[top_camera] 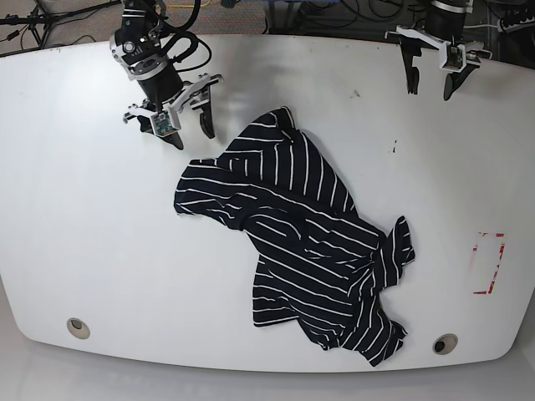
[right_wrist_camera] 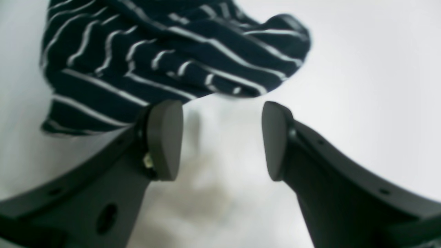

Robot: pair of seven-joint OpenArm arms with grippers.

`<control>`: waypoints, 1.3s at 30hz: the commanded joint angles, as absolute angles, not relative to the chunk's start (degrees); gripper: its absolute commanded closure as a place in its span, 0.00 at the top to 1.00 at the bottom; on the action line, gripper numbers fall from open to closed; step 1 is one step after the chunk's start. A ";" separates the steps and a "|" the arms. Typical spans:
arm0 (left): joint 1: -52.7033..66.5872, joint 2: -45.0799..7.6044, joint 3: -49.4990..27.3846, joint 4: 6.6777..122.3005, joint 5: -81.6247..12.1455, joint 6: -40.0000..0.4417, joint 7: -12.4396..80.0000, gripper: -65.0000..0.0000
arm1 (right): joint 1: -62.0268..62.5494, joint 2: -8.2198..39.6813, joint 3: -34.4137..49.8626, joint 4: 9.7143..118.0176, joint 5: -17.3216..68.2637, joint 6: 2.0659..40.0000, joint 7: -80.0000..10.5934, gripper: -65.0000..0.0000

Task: Fold the T-shirt properly
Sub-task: 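Reach the right gripper to the striped shirt's bunched edge and grasp it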

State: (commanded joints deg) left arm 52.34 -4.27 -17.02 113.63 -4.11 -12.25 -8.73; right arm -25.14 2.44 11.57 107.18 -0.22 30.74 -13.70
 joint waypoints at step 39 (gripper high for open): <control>40.68 -4.61 -16.63 114.48 -3.83 -12.47 1.80 0.60 | -0.90 2.99 -11.07 97.11 -2.89 33.30 -29.30 0.47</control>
State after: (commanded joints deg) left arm 40.68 -4.61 -16.63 114.48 -3.83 -12.47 1.80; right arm -0.90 2.99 -11.07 97.11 -2.89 33.30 -29.30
